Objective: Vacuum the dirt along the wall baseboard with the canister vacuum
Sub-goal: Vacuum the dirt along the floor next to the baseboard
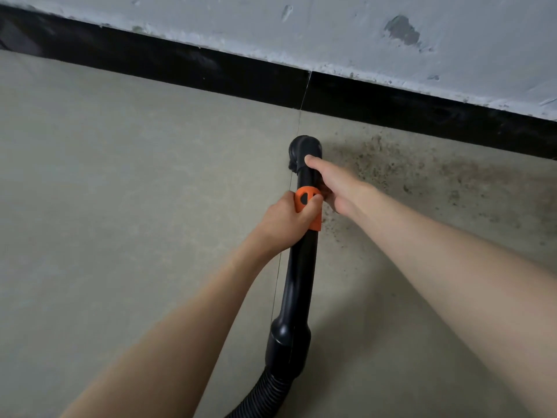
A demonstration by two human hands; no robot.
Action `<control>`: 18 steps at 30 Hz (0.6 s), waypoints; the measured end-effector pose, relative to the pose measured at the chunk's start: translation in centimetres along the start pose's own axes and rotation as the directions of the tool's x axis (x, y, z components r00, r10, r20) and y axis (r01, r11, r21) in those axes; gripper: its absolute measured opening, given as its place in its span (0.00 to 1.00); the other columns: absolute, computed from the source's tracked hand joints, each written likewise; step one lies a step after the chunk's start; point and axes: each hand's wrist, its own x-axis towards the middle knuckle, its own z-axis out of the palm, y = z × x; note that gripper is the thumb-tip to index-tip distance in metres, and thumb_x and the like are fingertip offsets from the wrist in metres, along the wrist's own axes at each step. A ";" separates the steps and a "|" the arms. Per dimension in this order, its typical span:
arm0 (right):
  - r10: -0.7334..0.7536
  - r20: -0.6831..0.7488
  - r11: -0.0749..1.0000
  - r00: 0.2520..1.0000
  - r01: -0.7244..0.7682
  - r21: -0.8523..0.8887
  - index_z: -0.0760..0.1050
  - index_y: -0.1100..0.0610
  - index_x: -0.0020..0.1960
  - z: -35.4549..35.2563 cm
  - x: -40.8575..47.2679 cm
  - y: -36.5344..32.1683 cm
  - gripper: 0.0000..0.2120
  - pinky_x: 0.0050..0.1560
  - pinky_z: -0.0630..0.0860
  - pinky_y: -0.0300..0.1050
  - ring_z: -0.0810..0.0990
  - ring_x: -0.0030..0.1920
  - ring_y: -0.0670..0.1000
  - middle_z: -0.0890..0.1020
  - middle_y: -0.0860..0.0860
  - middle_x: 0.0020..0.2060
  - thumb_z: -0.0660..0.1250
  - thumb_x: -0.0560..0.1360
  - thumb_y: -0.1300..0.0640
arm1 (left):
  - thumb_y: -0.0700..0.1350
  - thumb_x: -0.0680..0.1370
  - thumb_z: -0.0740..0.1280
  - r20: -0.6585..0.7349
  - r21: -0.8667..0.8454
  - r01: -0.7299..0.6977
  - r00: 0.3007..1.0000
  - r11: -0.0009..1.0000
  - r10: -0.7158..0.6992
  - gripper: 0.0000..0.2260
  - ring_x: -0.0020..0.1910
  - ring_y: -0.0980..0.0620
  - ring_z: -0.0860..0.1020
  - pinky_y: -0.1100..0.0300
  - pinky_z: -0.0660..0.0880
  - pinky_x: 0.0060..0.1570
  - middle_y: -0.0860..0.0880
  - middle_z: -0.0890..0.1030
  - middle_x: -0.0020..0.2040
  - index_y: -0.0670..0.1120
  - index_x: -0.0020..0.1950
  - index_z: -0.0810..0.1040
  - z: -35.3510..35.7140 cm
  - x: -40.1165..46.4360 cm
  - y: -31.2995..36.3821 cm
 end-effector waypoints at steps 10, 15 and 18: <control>-0.030 -0.033 0.990 0.999 0.035 0.136 0.76 0.61 0.61 -0.5 5.1 -4.8 0.20 0.47 0.79 0.44 0.80 0.44 0.51 0.82 0.55 0.53 0.71 0.75 0.50 | 0.58 0.79 0.59 0.005 0.109 -0.067 0.998 0.992 0.066 0.16 0.31 0.56 0.68 0.62 0.62 0.30 0.52 0.69 0.35 0.45 0.43 0.69 -1.6 7.4 3.7; -0.019 0.024 0.982 1.000 0.014 0.189 0.76 0.60 0.61 -0.7 5.6 -4.5 0.21 0.54 0.80 0.47 0.81 0.45 0.51 0.82 0.54 0.49 0.72 0.74 0.48 | 0.57 0.79 0.59 0.040 0.101 -0.059 0.998 0.993 0.055 0.14 0.31 0.57 0.68 0.65 0.62 0.29 0.53 0.69 0.34 0.48 0.40 0.67 -1.9 8.1 3.8; -0.018 0.062 0.974 0.998 0.004 0.227 0.77 0.58 0.55 -0.8 5.3 -3.9 0.16 0.54 0.79 0.49 0.80 0.44 0.52 0.81 0.53 0.44 0.71 0.75 0.47 | 0.57 0.80 0.58 0.046 0.069 -0.043 0.998 0.997 0.040 0.14 0.33 0.58 0.70 0.64 0.64 0.32 0.53 0.71 0.37 0.48 0.44 0.69 -2.0 7.8 3.8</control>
